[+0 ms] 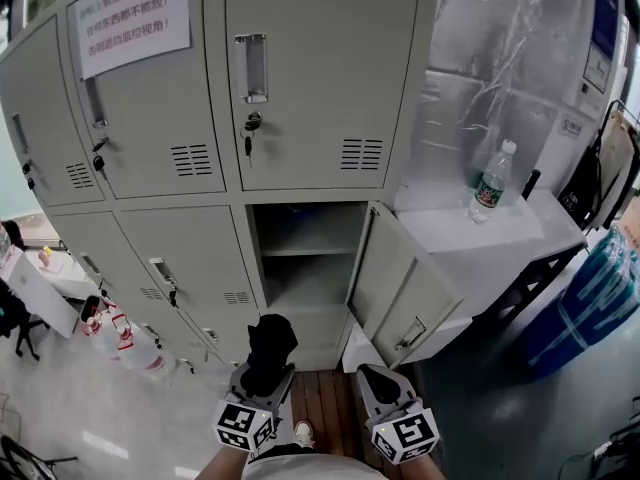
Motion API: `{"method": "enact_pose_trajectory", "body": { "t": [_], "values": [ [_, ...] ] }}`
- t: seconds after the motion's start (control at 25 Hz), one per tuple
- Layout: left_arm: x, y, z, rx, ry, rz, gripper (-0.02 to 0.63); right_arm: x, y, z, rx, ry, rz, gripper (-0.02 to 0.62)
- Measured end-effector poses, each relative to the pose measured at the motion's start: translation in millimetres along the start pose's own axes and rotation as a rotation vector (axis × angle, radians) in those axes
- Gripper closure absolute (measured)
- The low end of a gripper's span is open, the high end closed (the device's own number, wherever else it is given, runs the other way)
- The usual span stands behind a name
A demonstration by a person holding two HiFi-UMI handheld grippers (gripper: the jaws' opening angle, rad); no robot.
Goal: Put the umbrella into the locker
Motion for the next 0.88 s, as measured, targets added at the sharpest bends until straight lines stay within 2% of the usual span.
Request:
{"method": "enact_pose_trajectory", "body": {
  "t": [0.24,0.48,0.88],
  "values": [
    [-3.3,24.6,6.6,0.004,0.001,0.027,0.362,-5.4,19.7,-20.8,-0.014,0.025,0.049,0.578],
    [-17.1,36.2,4.0,-0.006,0.000,0.127,0.359,-12.9,24.7,-26.3,-0.006,0.049,0.088,0.578],
    [-26.7,50.2,3.2,-0.013,0.016,0.171,0.359,-29.6,17.5,-22.9,-0.009,0.083,0.118,0.578]
  ]
}}
Point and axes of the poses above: the fingertips, and each gripper's own axes: y forward along the fingers, z to its left, x out of its top, the point moved 9 cm from there along -y, backward along the fingers, and after that the axes turned 14 degrees about y, right-handed, at the moved point
